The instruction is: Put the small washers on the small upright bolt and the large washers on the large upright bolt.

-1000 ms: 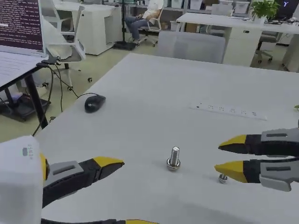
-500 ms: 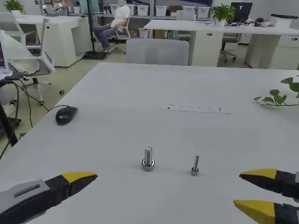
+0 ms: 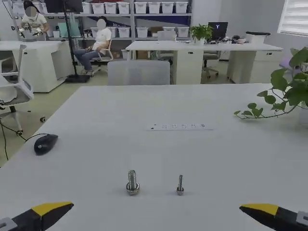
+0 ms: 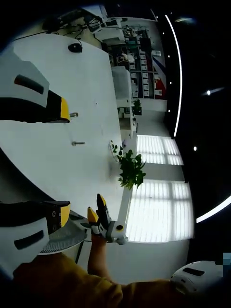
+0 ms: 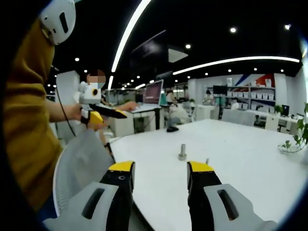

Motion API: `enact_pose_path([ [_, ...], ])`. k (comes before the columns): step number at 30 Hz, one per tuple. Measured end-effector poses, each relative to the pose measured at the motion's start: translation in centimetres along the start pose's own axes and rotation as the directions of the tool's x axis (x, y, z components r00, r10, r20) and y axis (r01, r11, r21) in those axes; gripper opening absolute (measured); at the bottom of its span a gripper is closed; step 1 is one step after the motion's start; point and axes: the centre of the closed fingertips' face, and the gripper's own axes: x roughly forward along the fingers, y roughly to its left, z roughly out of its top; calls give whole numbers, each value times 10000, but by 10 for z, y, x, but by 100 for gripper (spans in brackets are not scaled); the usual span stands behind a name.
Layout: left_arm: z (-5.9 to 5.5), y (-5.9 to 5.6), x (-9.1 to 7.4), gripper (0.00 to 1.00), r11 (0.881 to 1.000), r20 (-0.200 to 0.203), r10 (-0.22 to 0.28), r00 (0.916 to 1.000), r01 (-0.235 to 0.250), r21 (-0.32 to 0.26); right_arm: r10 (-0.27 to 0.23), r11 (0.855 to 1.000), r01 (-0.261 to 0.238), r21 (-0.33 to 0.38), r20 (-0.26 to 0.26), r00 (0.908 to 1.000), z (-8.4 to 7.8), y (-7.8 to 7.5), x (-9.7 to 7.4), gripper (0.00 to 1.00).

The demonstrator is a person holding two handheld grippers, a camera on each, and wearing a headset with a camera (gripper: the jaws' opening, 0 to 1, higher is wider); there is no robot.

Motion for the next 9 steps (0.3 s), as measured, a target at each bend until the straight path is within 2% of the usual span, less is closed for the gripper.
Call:
enact_pose_path([
  [2, -1, 0, 0, 66, 10000, -14, 18, 10000, -18, 21, -99, 9999, 98, -70, -64, 9999, -3, -4, -3, 48],
  [4, -6, 3, -1, 66, 9999, -162, 118, 9998, -119, -85, -126, 9999, 127, 57, -69, 9999, -5, -7, -5, 51],
  [9, -11, 2, -6, 66, 9995, -279, 276, 9992, -279, -124, 177, 9996, -169, 247, -315, 9993, -14, -8, -1, 58],
])
